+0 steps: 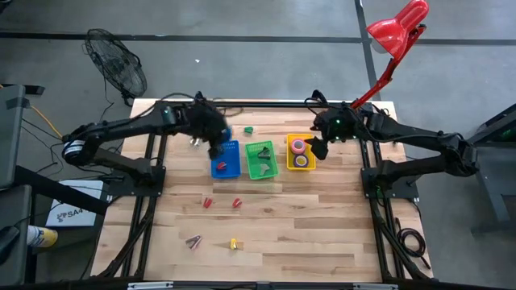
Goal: Pick and place Stapler, Stapler remover, tape
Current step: Put the dark blue tape into the yellow bin
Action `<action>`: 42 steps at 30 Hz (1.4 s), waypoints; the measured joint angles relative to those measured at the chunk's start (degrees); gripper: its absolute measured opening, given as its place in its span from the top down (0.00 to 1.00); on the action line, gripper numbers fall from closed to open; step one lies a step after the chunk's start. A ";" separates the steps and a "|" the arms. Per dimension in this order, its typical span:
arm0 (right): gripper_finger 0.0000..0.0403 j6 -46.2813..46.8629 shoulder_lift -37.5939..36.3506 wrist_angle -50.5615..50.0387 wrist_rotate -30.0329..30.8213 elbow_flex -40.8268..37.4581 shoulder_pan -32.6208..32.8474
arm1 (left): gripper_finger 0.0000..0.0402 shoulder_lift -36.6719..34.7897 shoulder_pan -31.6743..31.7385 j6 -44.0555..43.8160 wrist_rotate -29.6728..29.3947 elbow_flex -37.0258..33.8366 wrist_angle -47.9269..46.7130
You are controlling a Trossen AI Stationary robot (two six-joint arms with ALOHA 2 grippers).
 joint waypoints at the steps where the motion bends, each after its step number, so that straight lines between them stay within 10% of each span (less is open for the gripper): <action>1: 0.36 -0.04 0.00 1.63 -0.54 0.00 0.00 | 0.87 0.02 0.00 1.37 1.76 0.56 4.21; 8: 0.36 -0.98 0.64 18.11 -2.44 0.00 0.00 | 0.87 0.02 -0.02 6.22 10.83 1.33 31.68; 19: 0.36 -3.50 5.79 46.48 -6.51 0.45 0.02 | 0.86 1.53 -1.24 5.20 21.60 1.33 45.03; 42: 0.36 -6.65 12.22 41.13 -8.42 8.24 3.68 | 0.86 9.20 -1.90 1.70 25.59 1.33 53.60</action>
